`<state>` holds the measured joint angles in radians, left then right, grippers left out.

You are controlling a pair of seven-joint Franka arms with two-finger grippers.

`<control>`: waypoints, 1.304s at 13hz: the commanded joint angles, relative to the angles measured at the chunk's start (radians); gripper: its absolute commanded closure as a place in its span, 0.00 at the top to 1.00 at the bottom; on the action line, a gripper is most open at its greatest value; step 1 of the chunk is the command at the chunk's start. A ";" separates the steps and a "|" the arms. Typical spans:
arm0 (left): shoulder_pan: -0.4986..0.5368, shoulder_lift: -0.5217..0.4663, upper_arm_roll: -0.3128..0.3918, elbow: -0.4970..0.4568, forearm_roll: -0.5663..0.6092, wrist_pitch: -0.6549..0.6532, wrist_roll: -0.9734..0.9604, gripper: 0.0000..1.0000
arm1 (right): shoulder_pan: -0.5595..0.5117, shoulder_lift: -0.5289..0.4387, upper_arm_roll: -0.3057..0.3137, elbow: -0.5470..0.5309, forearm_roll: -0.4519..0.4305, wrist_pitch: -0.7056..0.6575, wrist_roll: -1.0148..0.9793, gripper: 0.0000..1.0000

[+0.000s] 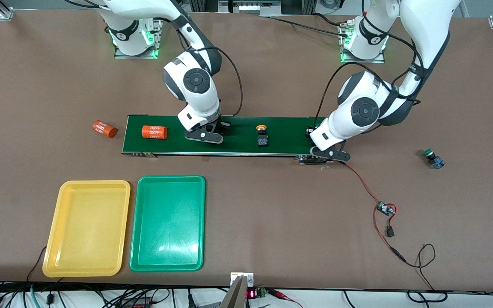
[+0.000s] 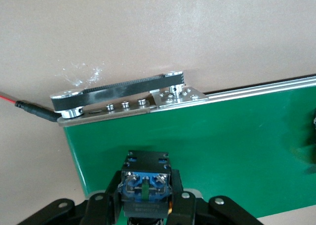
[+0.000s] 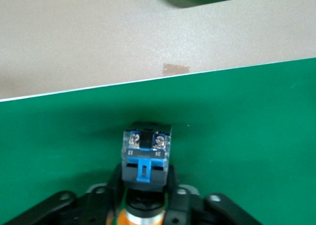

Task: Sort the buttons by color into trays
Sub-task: 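Carry the orange-capped button with the right gripper toward the yellow tray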

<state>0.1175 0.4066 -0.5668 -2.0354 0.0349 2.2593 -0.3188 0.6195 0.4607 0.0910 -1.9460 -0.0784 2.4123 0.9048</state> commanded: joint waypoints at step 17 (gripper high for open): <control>0.606 -0.085 0.051 -0.005 0.115 -0.144 0.225 1.00 | -0.566 -0.030 -0.034 0.449 -0.017 -0.542 -0.670 0.00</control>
<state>0.7005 0.2906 -0.5317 -2.0601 0.0667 2.0681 -0.0880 0.0890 0.3642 0.0373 -1.5715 -0.0866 1.9050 0.2773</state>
